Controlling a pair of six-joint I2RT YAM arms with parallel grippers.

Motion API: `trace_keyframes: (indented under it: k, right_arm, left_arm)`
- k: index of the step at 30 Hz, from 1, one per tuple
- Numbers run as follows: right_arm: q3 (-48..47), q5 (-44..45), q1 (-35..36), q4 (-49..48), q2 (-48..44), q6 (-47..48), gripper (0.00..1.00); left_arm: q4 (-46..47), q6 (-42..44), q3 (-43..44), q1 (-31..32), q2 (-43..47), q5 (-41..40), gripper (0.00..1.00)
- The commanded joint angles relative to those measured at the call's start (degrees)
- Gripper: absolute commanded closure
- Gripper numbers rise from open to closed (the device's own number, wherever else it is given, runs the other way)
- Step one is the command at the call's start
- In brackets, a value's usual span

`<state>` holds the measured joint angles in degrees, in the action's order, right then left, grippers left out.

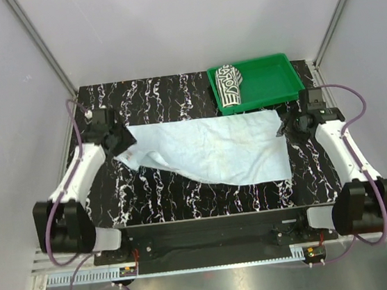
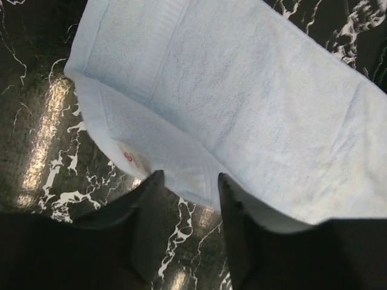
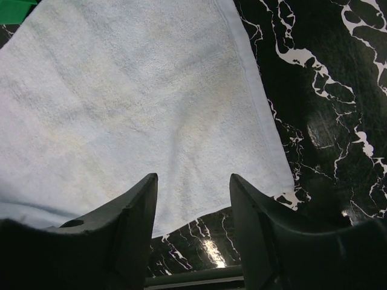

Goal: Roll the towels
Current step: Flatten the towel

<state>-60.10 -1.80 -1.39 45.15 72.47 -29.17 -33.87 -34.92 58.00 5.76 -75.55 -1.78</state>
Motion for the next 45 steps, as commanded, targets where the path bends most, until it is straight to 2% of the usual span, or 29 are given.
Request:
trace_keyframes:
  k: [1,3,4,5,6,10,12,14,17,21,28,32,34,40,45]
  right_arm:
    - [-4.93,-1.98,0.16,-1.03,4.16,0.60,0.42]
    - [-5.99,-2.33,0.16,-0.94,6.54,1.04,0.41]
    - [-6.61,-2.41,0.16,-0.59,6.81,1.13,0.41]
    - [-6.61,-2.33,0.24,-0.41,6.81,1.39,0.41]
    - [-6.35,-2.07,0.25,-0.32,6.29,1.39,0.40]
    - [-3.81,0.04,0.16,-0.85,3.74,1.22,0.38]
    - [-3.45,-0.30,0.16,-0.85,3.65,1.04,0.37]
    - [-3.27,-0.66,0.16,-0.85,4.26,1.04,0.38]
    - [-3.01,-0.66,0.16,-1.02,4.44,1.13,0.38]
    - [-2.40,-0.04,0.24,-0.76,3.39,1.13,0.38]
    - [-2.04,0.48,0.16,-0.15,2.50,1.39,0.38]
    - [-1.78,0.75,0.24,-0.32,2.59,1.48,0.38]
    - [-1.87,0.75,0.16,-0.32,2.85,1.66,0.38]
    - [-1.96,1.10,0.16,-0.23,3.12,1.83,0.38]
    - [-1.34,1.01,0.16,-0.67,3.12,1.83,0.39]
  left_arm:
    - [-3.75,5.73,12.20,-1.36,-13.19,1.16,0.48]
    - [-6.89,7.49,18.35,-2.32,-22.48,1.43,0.41]
    - [-8.83,7.76,23.08,-2.51,-24.19,2.82,0.39]
    - [-10.15,7.93,23.91,-2.59,-24.64,2.05,0.33]
    - [-9.12,7.76,22.96,-2.51,-21.51,1.96,0.32]
    - [-3.05,5.39,9.45,-2.33,-8.70,-1.64,0.32]
    - [0.10,1.71,0.14,-2.33,-3.76,-2.09,0.38]
    - [6.06,-0.84,-9.68,-2.33,2.40,1.42,0.38]
    - [12.21,-2.43,-17.27,-2.42,4.18,4.41,0.39]
    - [20.58,-3.75,-22.65,-1.98,1.38,9.51,0.40]
    - [29.19,-4.28,-26.00,-1.80,-3.99,8.82,0.41]
    - [31.14,-4.28,-26.01,-1.72,-5.75,8.64,0.43]
    - [30.79,-4.54,-25.13,-1.45,-6.89,8.55,0.47]
    - [30.53,-4.90,-24.95,-1.28,-6.64,8.02,0.84]
    - [27.02,-4.81,-24.42,-1.28,-2.07,7.67,1.00]
